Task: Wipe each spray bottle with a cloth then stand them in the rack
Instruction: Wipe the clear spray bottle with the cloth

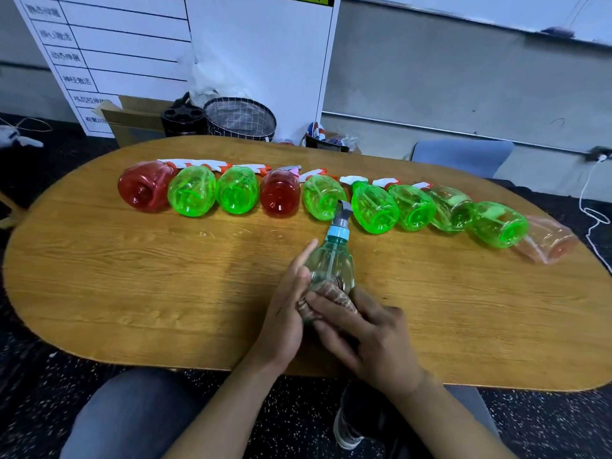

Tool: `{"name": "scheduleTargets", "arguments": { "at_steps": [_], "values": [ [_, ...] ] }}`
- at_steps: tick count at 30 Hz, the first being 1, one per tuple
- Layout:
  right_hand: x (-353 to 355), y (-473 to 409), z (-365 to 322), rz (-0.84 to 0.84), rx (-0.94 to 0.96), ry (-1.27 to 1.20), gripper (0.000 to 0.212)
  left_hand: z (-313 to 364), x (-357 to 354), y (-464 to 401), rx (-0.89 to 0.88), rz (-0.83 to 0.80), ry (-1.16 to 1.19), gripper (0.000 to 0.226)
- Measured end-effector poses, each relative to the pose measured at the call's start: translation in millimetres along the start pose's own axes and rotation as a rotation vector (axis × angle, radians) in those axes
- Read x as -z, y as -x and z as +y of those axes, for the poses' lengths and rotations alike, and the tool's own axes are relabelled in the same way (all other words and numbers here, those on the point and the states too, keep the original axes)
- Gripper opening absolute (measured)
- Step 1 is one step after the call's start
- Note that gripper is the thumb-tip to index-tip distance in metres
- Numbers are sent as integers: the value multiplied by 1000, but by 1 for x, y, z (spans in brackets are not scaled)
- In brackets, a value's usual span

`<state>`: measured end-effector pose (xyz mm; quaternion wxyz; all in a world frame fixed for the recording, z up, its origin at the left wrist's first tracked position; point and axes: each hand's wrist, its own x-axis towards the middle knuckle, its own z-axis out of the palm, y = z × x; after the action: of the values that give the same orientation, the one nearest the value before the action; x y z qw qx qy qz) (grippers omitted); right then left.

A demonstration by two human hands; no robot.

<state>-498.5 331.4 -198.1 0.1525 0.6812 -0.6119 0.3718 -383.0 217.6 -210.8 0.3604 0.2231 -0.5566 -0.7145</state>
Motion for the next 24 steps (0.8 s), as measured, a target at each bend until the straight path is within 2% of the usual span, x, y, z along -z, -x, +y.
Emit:
{"name": "scheduleTargets", "arguments": {
  "at_steps": [2,6,8,10,15,18,22,24],
  "values": [
    [1,-13,6,22,-48,-7,32,-2,0,0,14,1,-20,49],
    [-1,-48,15,85,-375,-49,40,1,2,2,17,-10,-26,49],
    [-5,-51,16,102,-415,-45,41,1,3,3,26,-16,10,49],
    [-5,-44,8,95,-358,-76,38,0,4,2,28,-10,28,49],
    [1,2,-2,-41,8,-38,34,0,3,0,29,-9,39,49],
    [5,-5,5,-30,38,15,35,-3,1,0,42,-22,29,48],
    [6,-41,17,29,-276,7,41,-2,2,2,31,-45,-40,49],
    [2,-50,21,57,-377,-1,44,-3,4,2,33,-40,-40,49]
  ]
}}
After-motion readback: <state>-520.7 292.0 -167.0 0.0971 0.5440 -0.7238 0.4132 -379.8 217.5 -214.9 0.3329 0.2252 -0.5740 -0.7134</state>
